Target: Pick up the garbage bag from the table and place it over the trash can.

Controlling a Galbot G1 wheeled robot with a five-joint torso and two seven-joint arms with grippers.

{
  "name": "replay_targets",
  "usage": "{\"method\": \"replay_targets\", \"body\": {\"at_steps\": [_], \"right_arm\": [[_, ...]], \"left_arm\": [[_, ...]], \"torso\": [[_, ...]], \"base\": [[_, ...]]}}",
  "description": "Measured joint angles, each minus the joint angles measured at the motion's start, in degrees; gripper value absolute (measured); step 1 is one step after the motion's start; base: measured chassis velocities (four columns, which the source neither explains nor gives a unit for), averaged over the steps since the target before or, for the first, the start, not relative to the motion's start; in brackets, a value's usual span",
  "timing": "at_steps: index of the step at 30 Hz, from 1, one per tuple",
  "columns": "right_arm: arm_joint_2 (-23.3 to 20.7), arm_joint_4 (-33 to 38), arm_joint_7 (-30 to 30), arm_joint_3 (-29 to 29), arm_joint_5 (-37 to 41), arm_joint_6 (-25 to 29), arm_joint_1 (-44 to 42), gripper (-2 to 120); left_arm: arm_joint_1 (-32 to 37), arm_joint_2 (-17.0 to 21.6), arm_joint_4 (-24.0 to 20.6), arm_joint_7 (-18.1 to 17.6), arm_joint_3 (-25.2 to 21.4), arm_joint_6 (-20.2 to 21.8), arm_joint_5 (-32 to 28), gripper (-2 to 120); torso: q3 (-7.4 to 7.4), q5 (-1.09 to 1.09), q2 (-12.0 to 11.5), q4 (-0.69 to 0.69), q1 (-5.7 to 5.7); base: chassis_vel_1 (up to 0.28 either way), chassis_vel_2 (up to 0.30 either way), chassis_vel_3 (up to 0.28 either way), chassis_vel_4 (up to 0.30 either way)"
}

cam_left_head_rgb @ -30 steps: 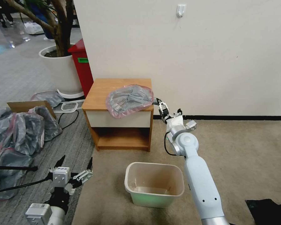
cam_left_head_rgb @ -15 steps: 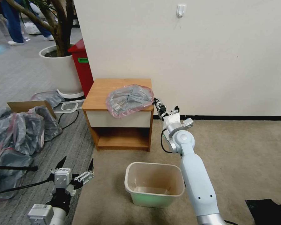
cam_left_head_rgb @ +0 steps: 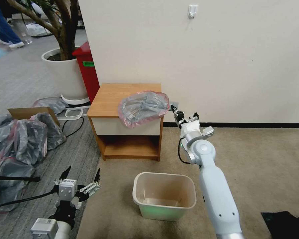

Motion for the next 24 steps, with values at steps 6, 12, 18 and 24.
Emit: {"method": "replay_targets", "body": {"at_steps": [6, 12, 18, 24], "right_arm": [[-1.3, 7.5, 1.6, -2.2, 0.2, -0.1, -7.6, 0], [-1.7, 17.6, 3.9, -7.5, -0.4, -0.1, -21.0, 0], [-2.6, 22.0, 4.9, -11.2, -4.8, 0.3, -31.1, 0], [-4.3, 24.7, 7.2, -10.3, -7.1, 1.2, -35.3, 0]], "left_arm": [[-0.2, 0.2, 0.0, 0.0, -0.1, -0.1, 0.0, 100], [-0.7, 0.5, 0.1, 0.0, 0.0, -0.4, -0.3, 100], [-1.5, 0.9, 0.1, 0.0, 0.0, -0.5, -1.2, 100], [-1.9, 1.2, 0.1, 0.0, -0.1, -0.8, -1.7, 100]], "torso": [[0.0, -0.02, 0.0, 0.0, 0.0], [0.0, 0.0, 0.0, 0.01, 0.0], [0.0, -0.01, 0.0, 0.0, 0.0], [0.0, -0.01, 0.0, 0.0, 0.0]], "base": [[0.0, 0.0, 0.0, 0.0], [0.0, 0.0, 0.0, 0.0], [0.0, 0.0, 0.0, 0.0], [0.0, 0.0, 0.0, 0.0]]}}
